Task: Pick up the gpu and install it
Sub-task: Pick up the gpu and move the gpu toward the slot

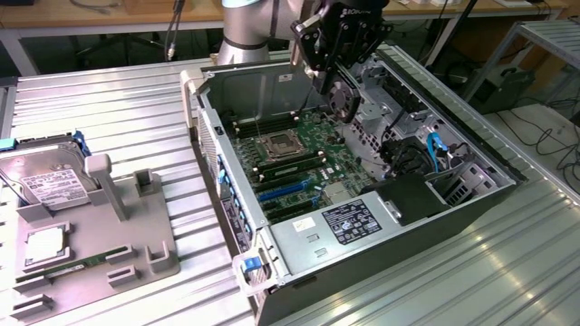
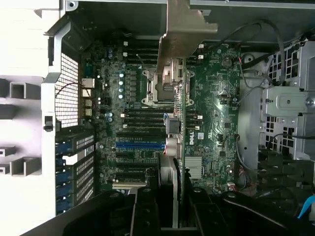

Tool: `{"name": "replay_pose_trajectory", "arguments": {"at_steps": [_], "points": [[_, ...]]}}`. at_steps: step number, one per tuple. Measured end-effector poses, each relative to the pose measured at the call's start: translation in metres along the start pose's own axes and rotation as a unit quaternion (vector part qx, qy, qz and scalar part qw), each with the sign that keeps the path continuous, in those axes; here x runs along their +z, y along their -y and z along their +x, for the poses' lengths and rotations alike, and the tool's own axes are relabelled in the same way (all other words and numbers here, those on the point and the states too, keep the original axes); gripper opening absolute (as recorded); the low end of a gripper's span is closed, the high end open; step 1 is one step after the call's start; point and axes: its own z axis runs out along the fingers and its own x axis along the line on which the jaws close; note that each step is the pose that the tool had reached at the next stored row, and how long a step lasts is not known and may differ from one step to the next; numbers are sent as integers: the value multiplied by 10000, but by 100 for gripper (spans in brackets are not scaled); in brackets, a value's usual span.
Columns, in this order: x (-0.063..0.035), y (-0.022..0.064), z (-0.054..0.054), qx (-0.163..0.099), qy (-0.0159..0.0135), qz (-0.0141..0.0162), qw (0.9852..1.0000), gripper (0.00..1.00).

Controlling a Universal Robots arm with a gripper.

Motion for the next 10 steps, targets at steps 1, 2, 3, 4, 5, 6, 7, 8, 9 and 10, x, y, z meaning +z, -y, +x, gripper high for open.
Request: {"name": "replay_pose_trajectory", "arguments": {"at_steps": [1,2,3,4,5,6,7,8,9,10], "points": [[1,0,-15,0,0,0,10000,28],[3,0,-32,0,0,1,10000,28],[5,1,-52,0,0,0,10000,28],[6,1,-73,-1,0,1,10000,28],[7,2,-92,0,0,0,10000,28],[10,3,-127,0,0,1,10000,28],[11,3,-144,0,0,1,10000,28],[13,3,-159,0,0,1,10000,28],[14,4,-175,0,0,0,10000,28],[15,4,-192,0,-1,1,10000,28]]}}
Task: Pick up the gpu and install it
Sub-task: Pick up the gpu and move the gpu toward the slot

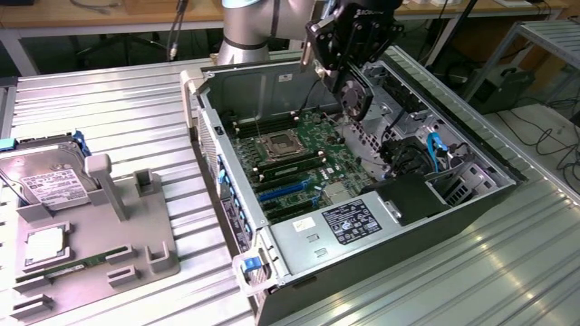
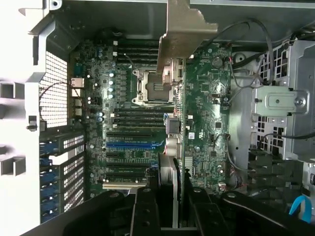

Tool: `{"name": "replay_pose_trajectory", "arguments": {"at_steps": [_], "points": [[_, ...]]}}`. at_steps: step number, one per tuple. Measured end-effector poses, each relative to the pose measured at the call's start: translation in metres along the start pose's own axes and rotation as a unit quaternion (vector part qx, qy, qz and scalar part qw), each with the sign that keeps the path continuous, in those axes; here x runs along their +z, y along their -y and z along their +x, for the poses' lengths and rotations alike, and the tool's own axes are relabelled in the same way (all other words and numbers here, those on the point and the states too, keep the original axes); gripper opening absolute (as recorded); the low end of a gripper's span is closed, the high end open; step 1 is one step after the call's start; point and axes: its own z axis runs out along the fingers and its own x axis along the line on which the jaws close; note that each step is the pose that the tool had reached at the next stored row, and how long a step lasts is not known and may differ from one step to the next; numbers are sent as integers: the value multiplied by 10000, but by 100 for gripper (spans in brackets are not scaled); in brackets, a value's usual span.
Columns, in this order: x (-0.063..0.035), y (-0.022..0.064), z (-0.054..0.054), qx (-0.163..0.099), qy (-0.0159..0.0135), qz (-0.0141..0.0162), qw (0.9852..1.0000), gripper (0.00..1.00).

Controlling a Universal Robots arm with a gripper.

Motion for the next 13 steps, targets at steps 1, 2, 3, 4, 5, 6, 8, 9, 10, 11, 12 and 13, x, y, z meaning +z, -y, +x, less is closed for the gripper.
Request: {"name": "replay_pose_trajectory", "arguments": {"at_steps": [1,2,3,4,5,6,8,9,10,11,12,13], "points": [[0,0,-15,0,0,0,10000,28],[2,1,-30,0,0,0,10000,28],[3,1,-45,0,0,0,10000,28],[3,1,-62,0,0,0,10000,28],[5,2,-78,1,0,0,10000,28],[5,2,-86,0,0,0,10000,28],[5,2,-90,0,0,0,10000,28],[5,2,-90,1,0,0,10000,28],[5,2,-91,0,0,0,10000,28],[5,2,-91,0,0,0,10000,28],[5,2,-90,0,0,0,10000,28],[5,2,-91,0,0,0,10000,28]]}}
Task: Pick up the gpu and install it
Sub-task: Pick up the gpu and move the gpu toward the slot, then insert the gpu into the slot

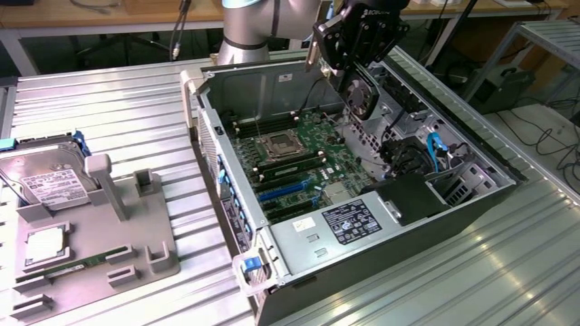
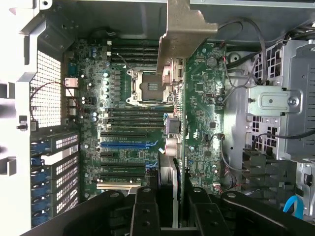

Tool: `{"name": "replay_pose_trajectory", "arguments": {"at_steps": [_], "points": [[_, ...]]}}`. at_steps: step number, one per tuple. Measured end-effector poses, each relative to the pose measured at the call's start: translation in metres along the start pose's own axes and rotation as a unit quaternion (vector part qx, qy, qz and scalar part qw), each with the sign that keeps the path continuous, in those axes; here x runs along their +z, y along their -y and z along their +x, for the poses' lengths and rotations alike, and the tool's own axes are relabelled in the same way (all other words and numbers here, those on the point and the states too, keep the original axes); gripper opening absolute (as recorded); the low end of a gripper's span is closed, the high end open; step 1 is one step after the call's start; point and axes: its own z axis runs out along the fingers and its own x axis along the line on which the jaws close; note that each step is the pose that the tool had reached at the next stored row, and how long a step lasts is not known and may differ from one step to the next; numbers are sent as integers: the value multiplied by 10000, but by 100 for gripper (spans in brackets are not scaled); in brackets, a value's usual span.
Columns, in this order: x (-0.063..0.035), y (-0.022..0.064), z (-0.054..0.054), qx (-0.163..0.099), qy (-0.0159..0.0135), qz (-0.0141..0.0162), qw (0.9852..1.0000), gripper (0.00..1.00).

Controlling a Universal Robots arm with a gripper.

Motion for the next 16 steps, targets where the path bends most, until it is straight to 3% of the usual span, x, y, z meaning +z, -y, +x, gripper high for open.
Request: {"name": "replay_pose_trajectory", "arguments": {"at_steps": [9,16], "points": [[0,0,0,-10,0,0,10000,28],[0,0,0,-188,-6,-3,9998,28]]}}
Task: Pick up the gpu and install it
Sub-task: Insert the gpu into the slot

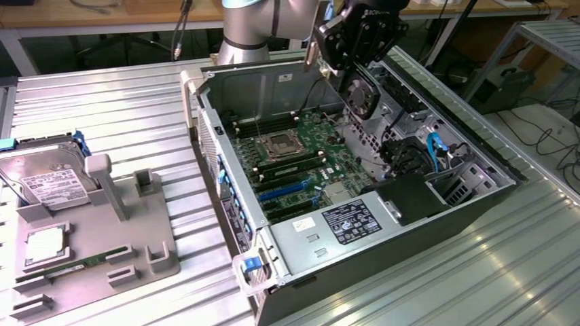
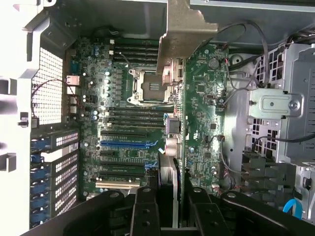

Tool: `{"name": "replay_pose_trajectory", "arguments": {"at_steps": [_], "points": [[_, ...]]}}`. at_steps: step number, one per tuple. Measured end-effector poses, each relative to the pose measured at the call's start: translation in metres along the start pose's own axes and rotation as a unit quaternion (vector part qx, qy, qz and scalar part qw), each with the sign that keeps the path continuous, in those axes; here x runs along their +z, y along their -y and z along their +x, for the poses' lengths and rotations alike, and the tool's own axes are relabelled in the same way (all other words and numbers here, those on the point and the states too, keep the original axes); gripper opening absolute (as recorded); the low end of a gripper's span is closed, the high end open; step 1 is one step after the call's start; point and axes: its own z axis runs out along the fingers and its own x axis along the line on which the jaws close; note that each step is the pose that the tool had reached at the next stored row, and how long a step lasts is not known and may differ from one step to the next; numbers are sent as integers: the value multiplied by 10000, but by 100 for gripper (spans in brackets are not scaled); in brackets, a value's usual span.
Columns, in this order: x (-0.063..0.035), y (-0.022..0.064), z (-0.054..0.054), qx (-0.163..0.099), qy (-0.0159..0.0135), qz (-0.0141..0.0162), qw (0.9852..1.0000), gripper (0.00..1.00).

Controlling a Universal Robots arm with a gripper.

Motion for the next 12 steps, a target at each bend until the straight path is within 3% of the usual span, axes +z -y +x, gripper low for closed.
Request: {"name": "replay_pose_trajectory", "arguments": {"at_steps": [12], "points": [[0,0,2,-576,-18,-10,9983,28]]}}
